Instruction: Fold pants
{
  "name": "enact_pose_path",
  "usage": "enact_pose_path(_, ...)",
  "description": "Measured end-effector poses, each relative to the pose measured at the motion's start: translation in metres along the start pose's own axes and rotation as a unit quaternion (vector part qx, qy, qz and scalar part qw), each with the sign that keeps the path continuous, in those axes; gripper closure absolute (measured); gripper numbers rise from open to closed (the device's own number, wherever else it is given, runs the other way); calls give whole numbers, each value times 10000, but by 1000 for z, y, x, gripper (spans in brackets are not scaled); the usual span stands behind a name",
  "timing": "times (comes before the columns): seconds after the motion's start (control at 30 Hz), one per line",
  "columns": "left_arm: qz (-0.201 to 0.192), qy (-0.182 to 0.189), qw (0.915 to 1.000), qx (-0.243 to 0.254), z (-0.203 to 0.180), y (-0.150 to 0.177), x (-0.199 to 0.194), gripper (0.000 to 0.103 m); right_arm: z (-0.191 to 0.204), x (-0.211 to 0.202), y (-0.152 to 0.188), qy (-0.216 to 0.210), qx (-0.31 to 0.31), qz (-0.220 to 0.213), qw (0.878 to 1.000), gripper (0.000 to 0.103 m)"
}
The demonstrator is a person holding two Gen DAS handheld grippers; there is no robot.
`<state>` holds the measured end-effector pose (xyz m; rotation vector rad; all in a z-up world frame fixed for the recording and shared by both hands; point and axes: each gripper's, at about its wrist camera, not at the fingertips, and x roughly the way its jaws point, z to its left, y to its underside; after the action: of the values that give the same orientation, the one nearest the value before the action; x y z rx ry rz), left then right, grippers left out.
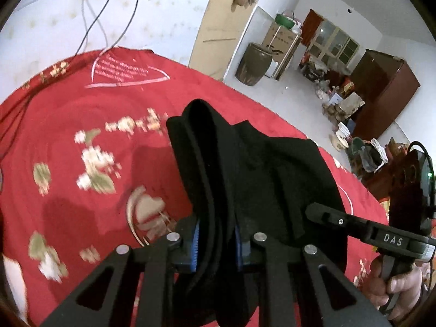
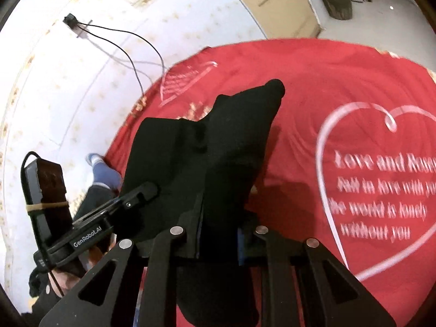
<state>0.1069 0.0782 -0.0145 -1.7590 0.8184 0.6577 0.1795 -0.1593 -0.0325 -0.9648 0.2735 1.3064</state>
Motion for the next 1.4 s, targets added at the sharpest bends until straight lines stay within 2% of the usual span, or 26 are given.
enact_pose_path(0.17, -45, -96, 9999, 75, 22, -27, 9, 82, 16, 26, -28, -161, -90, 25, 9998, 85)
enact_pose_path(0.27, 39, -60, 10000, 1, 40, -31, 24, 82, 18, 43, -35, -175, -108, 96, 9997, 85)
enact_pose_path(0.43, 392, -197, 9983, -376, 78, -11, 62, 79, -3, 80, -31, -12, 57, 404, 9992, 85)
enact_pose_path(0.5, 289, 66, 9972, -686, 91, -2, 63, 75, -16, 90, -26, 140, 114, 499, 9986, 84)
enact_pose_path(0.53, 285, 155, 9962, -807, 95, -1, 63, 74, -23, 91, -25, 85, 194, 495, 9985, 82)
enact_pose_path(0.57, 288, 153, 9961, -823, 98, -1, 63, 70, -29, 90, -24, 57, 286, 477, 9984, 72)
enact_pose_path(0.63, 305, 33, 9965, -780, 97, 0, 60, 67, -37, 85, -24, 96, 391, 420, 9983, 65)
enact_pose_path(0.7, 231, -155, 9967, -760, 94, -2, 52, 68, -36, 78, -27, 241, 390, 370, 9983, 64)
enact_pose_path(0.77, 24, -520, 9971, -563, 86, -6, 39, 68, -28, 65, -31, 485, 190, 114, 9986, 64)
enact_pose_path(0.83, -140, -610, 9968, -499, 80, -13, 27, 68, -19, 51, -37, 726, -41, -204, 9971, 64)
enact_pose_path(0.9, -271, -615, 9969, -415, 74, -22, 21, 68, -12, 50, -46, 804, -165, -301, 9962, 64)
enact_pose_path(0.93, -318, -553, 9975, -316, 68, -25, 20, 68, -9, 52, -49, 812, -254, -287, 9960, 65)
enact_pose_path(1.0, -310, -479, 9983, -125, 56, -28, 24, 68, 2, 62, -56, 823, -571, -221, 9947, 77)
enact_pose_path(1.03, -260, -458, 9986, -31, 51, -29, 30, 68, 6, 68, -59, 808, -698, -174, 9941, 79)
enact_pose_path(1.17, 143, -594, 9981, 3, 56, -19, 70, 68, 0, 98, -71, 1158, -984, 2, 9884, 79)
enact_pose_path(1.2, 186, -565, 9982, -65, 61, -16, 77, 72, -6, 104, -74, 1299, -950, 28, 9870, 79)
enact_pose_path(1.27, 79, -529, 9985, -85, 66, -15, 75, 77, -29, 109, -77, 1506, -698, 144, 9860, 79)
enact_pose_path(1.3, 82, -507, 9986, -120, 68, -16, 73, 77, -36, 106, -79, 1320, -555, 60, 9897, 79)
enact_pose_path(1.4, -27, -783, 9969, 19, 63, -28, 67, 77, -30, 101, -80, 1418, -675, 24, 9876, 79)
